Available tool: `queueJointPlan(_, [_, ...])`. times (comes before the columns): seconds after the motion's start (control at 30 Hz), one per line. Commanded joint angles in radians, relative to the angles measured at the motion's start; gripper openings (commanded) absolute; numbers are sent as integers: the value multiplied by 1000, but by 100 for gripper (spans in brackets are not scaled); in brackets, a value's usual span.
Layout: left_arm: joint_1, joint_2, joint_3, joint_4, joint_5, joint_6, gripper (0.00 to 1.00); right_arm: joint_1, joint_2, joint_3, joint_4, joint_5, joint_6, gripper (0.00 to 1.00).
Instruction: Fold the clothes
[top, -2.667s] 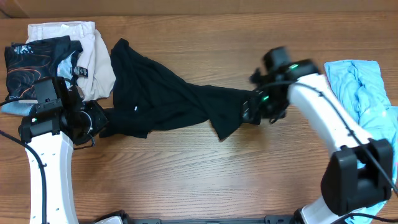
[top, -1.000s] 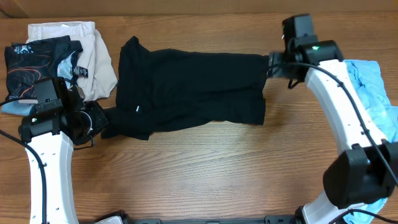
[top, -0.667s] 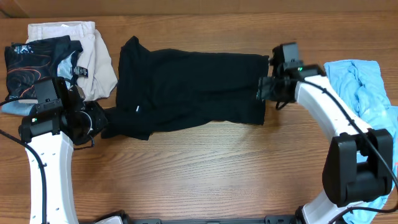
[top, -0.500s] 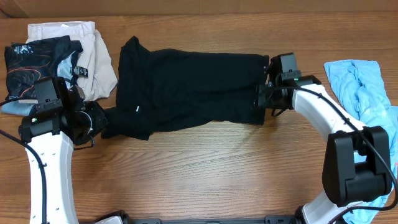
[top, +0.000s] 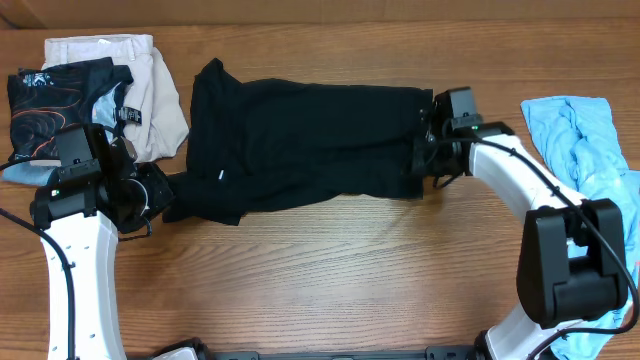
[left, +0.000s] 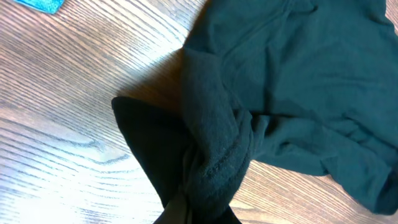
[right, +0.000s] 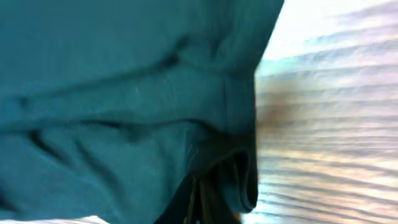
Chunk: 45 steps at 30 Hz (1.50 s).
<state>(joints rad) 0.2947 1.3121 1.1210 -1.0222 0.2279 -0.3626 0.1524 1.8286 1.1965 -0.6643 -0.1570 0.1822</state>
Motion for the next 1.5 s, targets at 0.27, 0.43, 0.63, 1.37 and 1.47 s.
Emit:
queueJointPlan(0.27, [-2, 3, 5, 10, 1, 16, 4, -36, -103, 581, -634, -3, -32, 4])
queueJointPlan(0.43, [-2, 3, 5, 10, 2, 16, 4, -35, -104, 505, -980, 78, -32, 11])
queueJointPlan(0.63, [-2, 3, 5, 8, 2, 16, 4, -36, -104, 349, -989, 180, -24, 32])
queueJointPlan(1.37, [-2, 3, 5, 11, 1, 16, 4, -35, -105, -187, -592, -171, 13, 33])
queueJointPlan(1.47, [-2, 3, 5, 13, 1, 16, 4, -35, -105, -259, -537, -171, 57, 34])
